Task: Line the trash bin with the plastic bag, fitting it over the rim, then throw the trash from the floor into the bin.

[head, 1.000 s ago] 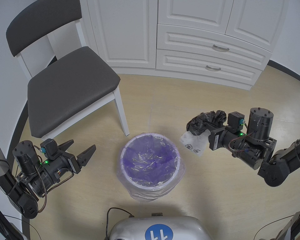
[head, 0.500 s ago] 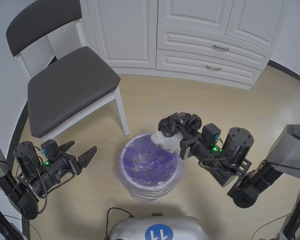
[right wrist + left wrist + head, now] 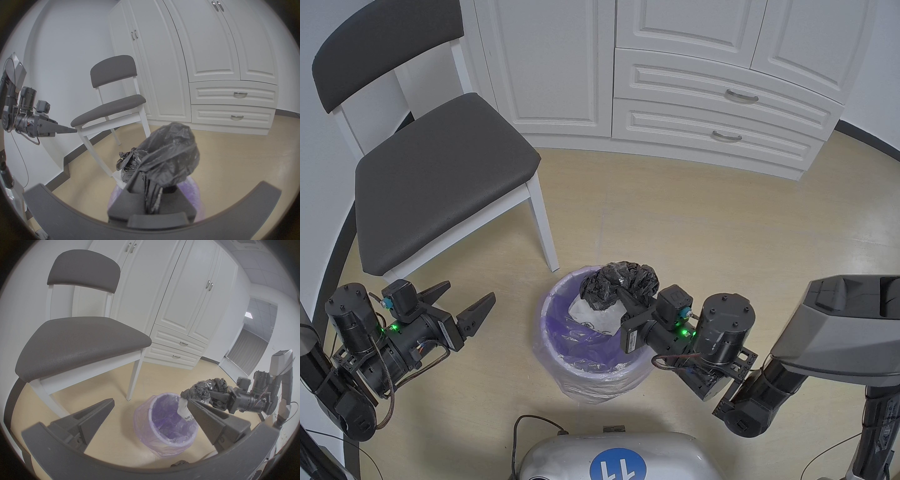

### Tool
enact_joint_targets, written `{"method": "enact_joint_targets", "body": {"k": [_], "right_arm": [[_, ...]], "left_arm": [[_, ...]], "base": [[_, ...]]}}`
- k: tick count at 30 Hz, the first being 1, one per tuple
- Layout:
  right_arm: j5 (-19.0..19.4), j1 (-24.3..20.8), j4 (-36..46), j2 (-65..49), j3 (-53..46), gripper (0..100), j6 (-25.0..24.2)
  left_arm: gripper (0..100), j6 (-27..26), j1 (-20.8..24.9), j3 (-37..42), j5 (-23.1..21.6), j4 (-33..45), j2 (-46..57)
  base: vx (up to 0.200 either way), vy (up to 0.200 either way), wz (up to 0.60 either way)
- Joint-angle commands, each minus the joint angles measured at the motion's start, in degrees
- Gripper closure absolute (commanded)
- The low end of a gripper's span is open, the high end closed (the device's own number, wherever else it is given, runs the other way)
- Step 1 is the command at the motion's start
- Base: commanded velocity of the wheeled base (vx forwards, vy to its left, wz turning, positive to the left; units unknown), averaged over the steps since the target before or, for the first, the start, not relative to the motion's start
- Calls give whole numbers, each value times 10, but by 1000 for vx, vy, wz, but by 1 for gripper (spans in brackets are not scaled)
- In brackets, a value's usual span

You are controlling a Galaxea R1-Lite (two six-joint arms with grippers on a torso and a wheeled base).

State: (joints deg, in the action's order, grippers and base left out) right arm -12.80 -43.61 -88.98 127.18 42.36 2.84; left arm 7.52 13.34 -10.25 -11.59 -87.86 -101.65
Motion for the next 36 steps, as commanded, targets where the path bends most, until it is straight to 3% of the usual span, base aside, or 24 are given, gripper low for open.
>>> {"method": "enact_joint_targets", "body": {"k": [1,11,25,36], "right_arm": [[1,-3,-10,39,20,100,-3],[0,-4,-10,100,59,100,-20],[-3,-54,-10,99,18,100,-19],[-18,-4,-10,105,78,100,-19]], "left_arm": [[0,0,2,0,0,0,3],[0,0,2,0,1,0,3],[0,0,2,0,1,0,3],[0,0,2,-1,1,0,0]], "base": [[0,0,0],[0,0,0],[0,0,0],[0,0,0]]}}
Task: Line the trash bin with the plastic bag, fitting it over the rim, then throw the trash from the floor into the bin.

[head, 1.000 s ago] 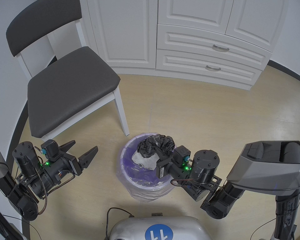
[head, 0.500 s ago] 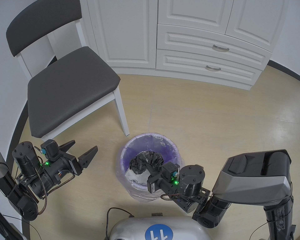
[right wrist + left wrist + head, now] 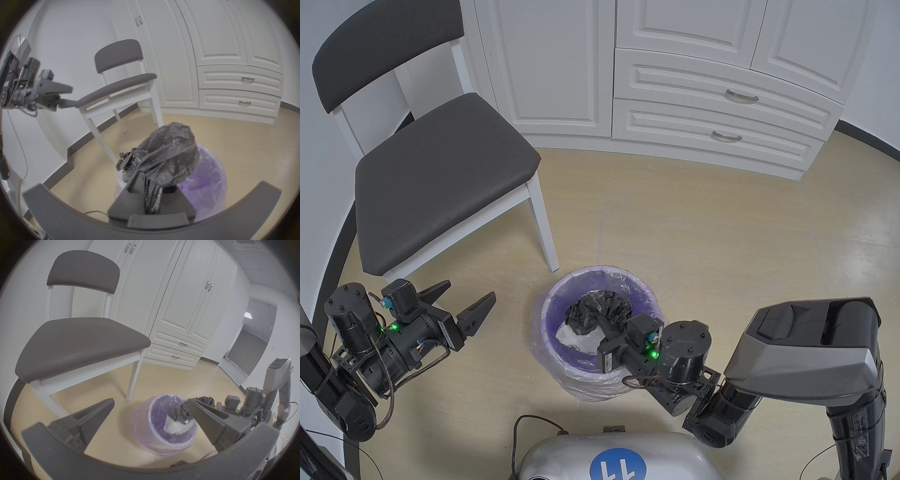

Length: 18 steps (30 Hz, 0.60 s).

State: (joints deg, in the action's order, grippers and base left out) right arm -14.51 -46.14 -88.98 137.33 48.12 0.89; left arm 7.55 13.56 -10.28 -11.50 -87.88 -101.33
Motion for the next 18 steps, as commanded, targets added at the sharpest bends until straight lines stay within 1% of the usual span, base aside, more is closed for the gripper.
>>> {"method": "enact_joint_targets", "body": {"k": [1,7,18], "right_arm": [[-1,29,-10,5,29,100,1],[-2,38,-10,31,46,100,1],[-2,42,-10,132,112,100,3]], "left_arm": [[0,0,0,-2,0,0,-4],[0,0,0,-2,0,0,-8],[0,0,1,-2,0,0,-6]], "base": [[0,0,0],[0,0,0],[0,0,0]]}}
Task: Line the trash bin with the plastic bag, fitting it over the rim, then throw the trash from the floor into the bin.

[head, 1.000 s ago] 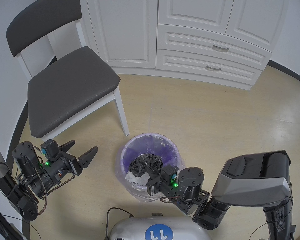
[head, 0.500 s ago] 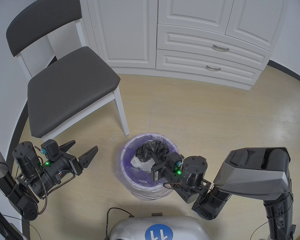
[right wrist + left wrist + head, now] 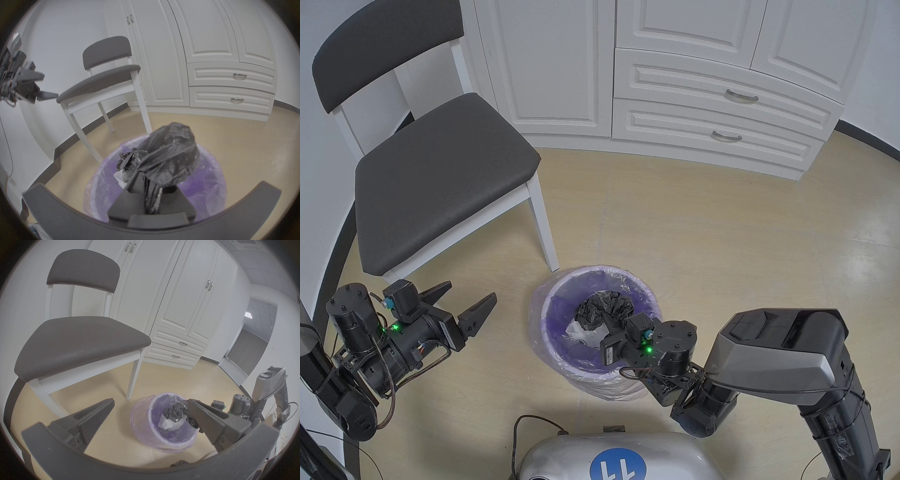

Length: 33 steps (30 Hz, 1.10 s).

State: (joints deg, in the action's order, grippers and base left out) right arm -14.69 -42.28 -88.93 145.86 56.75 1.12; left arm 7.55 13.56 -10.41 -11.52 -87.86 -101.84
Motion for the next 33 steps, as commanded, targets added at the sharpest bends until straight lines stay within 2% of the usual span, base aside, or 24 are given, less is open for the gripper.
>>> {"method": "enact_joint_targets", "body": {"k": [1,15,21,26,33], "right_arm": [[0,6,-11,50,31,100,0],[-7,42,-11,59,116,100,1],[-8,34,-11,59,103,100,0],[-9,12,-11,53,56,100,4],[-8,23,-11,72,65,100,23]], "left_arm": [[0,0,0,-1,0,0,-1],[0,0,1,-2,0,0,1],[0,0,1,-2,0,0,0],[0,0,1,-1,0,0,1],[0,0,5,0,0,0,-1]], "base": [[0,0,0],[0,0,0],[0,0,0],[0,0,0],[0,0,0]]}}
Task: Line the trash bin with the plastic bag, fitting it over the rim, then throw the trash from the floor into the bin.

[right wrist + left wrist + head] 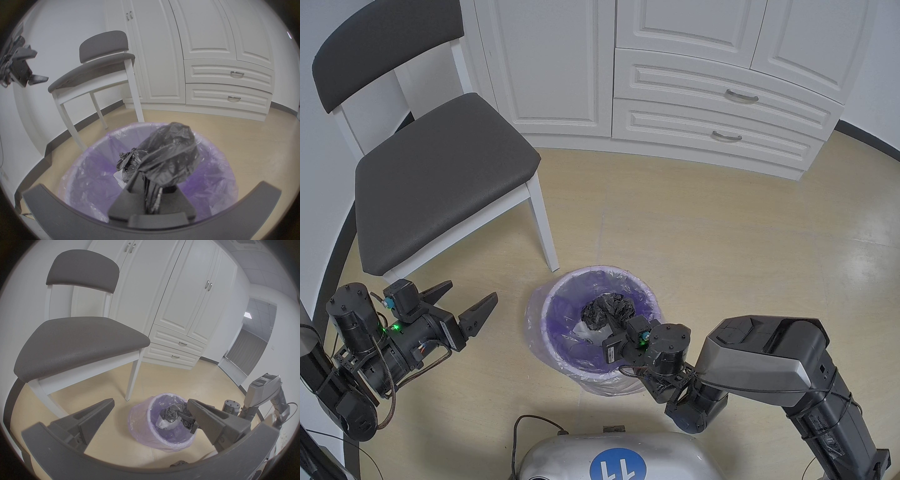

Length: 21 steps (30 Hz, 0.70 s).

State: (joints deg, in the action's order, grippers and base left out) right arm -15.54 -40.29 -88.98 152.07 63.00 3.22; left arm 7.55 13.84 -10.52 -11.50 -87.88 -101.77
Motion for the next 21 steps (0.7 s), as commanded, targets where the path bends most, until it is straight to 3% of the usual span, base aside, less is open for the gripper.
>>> {"method": "enact_joint_targets", "body": {"k": [1,11,15,17,21], "right_arm": [[1,3,-10,12,5,100,2],[3,10,0,20,45,100,5],[6,18,38,7,72,100,5],[8,18,110,-20,96,100,2],[11,14,168,-44,99,100,2]], "left_arm": [[0,0,2,1,0,0,-3],[0,0,2,-3,0,0,-3],[0,0,2,-6,0,0,-3],[0,0,5,-7,0,0,-3],[0,1,9,-5,0,0,2]], "base": [[0,0,0],[0,0,0],[0,0,0],[0,0,0],[0,0,0]]}}
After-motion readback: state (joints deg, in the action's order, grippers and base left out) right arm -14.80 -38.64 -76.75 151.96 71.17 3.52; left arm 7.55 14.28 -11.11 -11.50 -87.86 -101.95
